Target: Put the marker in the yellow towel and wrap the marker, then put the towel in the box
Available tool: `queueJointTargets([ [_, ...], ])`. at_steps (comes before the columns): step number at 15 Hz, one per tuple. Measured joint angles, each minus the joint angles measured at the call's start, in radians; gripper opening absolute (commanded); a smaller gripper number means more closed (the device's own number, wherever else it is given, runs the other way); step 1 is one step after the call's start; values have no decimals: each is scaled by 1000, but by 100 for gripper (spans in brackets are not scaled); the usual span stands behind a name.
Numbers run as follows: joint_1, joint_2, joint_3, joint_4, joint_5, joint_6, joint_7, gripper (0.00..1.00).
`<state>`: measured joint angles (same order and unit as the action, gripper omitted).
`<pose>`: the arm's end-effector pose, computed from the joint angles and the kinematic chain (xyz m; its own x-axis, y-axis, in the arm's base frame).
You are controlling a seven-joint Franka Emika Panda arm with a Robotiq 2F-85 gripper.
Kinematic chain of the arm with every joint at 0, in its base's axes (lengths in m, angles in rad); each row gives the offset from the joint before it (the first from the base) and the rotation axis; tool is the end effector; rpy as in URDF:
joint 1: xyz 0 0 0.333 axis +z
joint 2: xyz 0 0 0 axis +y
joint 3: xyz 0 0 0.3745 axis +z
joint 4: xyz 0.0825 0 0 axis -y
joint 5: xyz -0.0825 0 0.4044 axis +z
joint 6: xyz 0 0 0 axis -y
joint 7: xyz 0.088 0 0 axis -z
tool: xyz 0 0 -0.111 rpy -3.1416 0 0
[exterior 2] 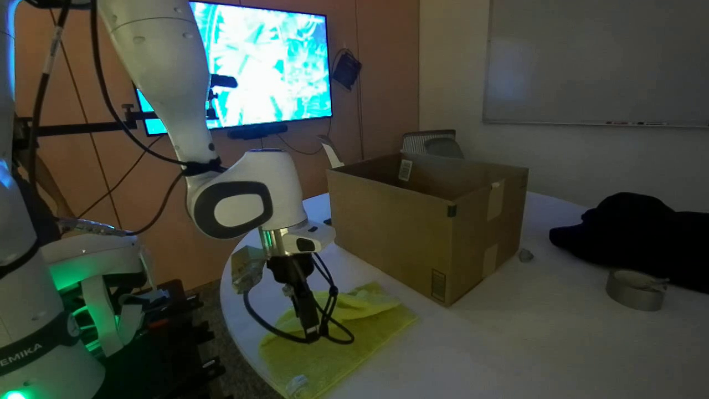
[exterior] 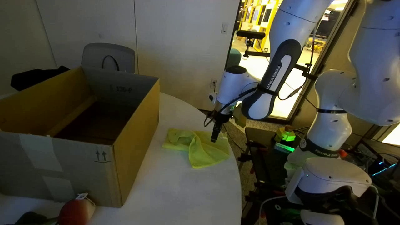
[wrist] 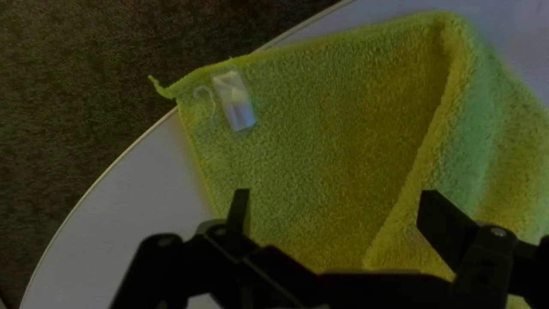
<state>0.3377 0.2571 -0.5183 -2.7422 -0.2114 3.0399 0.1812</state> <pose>0.4036 -0.0698 0.1904 0.9894 -0.1273 0.0704 -0.1366 -0.9793 0.1491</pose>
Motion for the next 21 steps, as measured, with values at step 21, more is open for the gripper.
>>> queueJointTargets([
  [21, -234, 180, 200, 11, 5, 89, -155, 100],
])
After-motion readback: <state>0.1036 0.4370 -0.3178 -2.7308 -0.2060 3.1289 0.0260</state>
